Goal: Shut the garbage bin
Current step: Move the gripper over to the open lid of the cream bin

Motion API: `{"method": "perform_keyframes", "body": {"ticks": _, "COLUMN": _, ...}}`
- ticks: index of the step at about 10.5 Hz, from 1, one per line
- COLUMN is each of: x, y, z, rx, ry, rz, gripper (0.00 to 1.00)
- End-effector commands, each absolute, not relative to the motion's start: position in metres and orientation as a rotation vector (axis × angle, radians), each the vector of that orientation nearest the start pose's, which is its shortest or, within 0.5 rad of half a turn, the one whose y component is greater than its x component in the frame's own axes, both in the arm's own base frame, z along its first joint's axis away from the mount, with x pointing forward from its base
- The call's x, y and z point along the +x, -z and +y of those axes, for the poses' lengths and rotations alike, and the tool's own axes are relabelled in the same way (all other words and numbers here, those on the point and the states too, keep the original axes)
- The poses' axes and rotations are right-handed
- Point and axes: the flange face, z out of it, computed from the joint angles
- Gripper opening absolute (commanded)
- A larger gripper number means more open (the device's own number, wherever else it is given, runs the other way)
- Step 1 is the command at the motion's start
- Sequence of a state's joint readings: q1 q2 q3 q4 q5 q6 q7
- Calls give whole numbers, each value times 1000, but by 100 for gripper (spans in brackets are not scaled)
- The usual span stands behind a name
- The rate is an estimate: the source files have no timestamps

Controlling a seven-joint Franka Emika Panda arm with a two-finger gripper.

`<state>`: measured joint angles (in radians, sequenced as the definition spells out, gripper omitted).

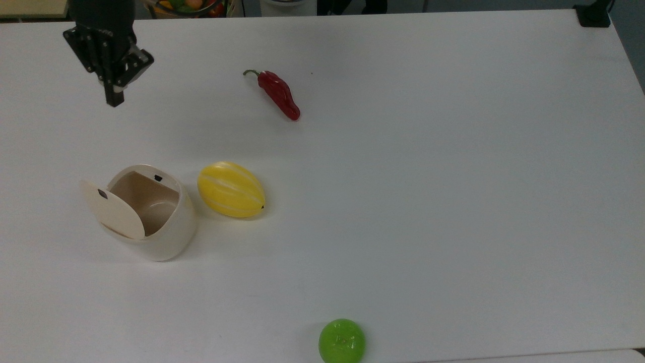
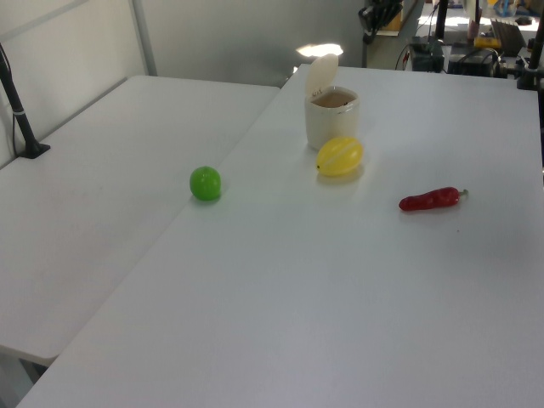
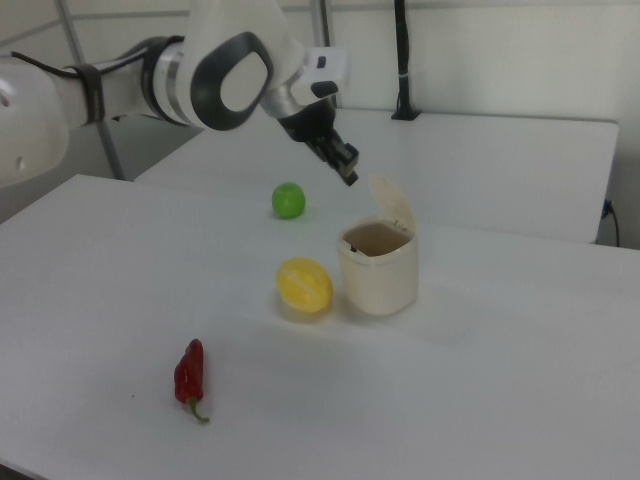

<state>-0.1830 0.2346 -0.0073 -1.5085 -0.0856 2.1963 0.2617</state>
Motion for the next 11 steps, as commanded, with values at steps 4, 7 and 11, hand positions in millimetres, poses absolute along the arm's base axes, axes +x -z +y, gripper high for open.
{"method": "perform_keyframes", "body": {"ticks": 4, "x": 704, "y": -554, "z": -169, "rx": -2843, "ry": 1204, "rz": 732, "gripper": 0}}
{"method": "perform_keyframes", "body": {"ticks": 7, "x": 718, "y": -531, "z": -169, "rx": -2793, "ry": 1321, "rz": 700, "gripper": 0}}
{"method": "perform_keyframes", "body": {"ticks": 11, "x": 728, "y": -503, "z": -163, "rx": -2781, "ry": 1334, "rz": 678, "gripper": 0}}
